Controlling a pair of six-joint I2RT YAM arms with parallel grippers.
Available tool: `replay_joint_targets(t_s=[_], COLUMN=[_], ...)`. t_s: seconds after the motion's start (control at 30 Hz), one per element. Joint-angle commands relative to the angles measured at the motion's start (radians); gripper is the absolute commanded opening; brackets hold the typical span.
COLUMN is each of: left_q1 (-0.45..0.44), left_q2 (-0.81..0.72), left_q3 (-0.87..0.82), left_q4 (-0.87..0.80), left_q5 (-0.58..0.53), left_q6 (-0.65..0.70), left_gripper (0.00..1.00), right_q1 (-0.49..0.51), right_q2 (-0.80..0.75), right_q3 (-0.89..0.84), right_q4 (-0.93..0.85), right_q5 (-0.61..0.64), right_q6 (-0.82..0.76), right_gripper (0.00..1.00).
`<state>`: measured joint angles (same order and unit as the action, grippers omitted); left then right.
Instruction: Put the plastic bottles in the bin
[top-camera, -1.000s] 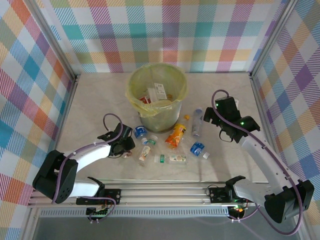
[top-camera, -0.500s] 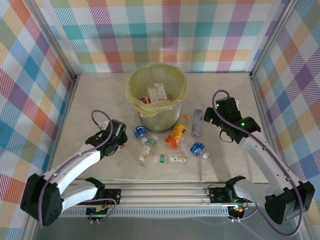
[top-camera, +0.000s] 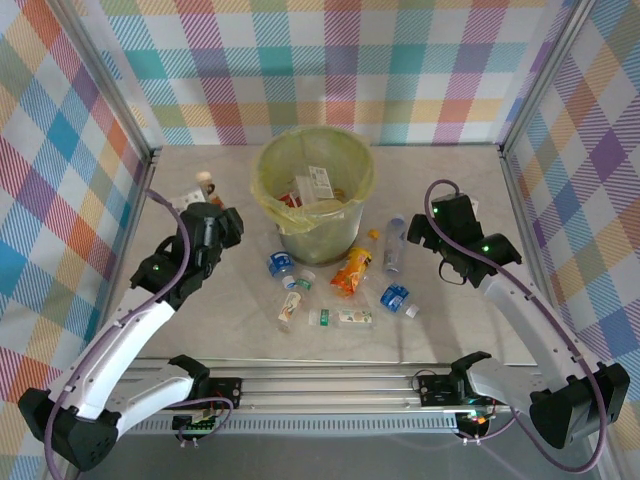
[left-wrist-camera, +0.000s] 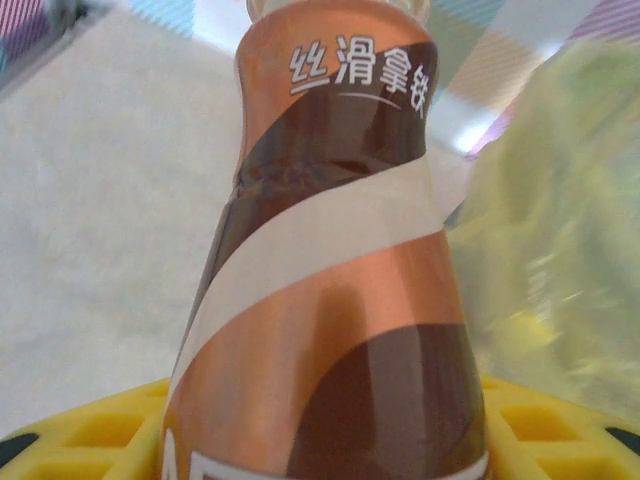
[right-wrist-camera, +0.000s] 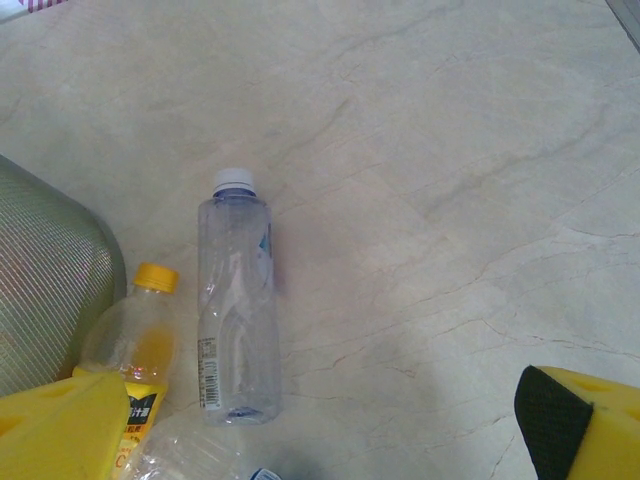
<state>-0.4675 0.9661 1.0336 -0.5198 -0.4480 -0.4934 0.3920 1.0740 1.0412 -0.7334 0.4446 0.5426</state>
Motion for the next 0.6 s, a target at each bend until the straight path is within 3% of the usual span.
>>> replay_joint_targets(t_s=[0.0, 0.37, 0.57], left_q1=[0.011, 0.011, 0.009], left_q2=[0.046, 0.367, 0.549], left_q3=[0.105, 0.451, 0.636], left_q4=[0.078, 0.124, 0.059], left_q5=[0.056, 0.368, 0.476], left_q6=[0.131, 0.35, 0.445], left_gripper=[0.49, 0.49, 0.5], right_q1=[-0.007, -0.006, -0.007], right_q2=[-0.017, -0.017, -0.01], right_q3=[-0.016, -0.008, 0.003], right_q4=[0.022, 0.018, 0.017], right_q5=[-0.006, -0.034, -0.056], right_q6=[0.015, 0.022, 0.023], right_gripper=[1.0, 1.0, 1.0])
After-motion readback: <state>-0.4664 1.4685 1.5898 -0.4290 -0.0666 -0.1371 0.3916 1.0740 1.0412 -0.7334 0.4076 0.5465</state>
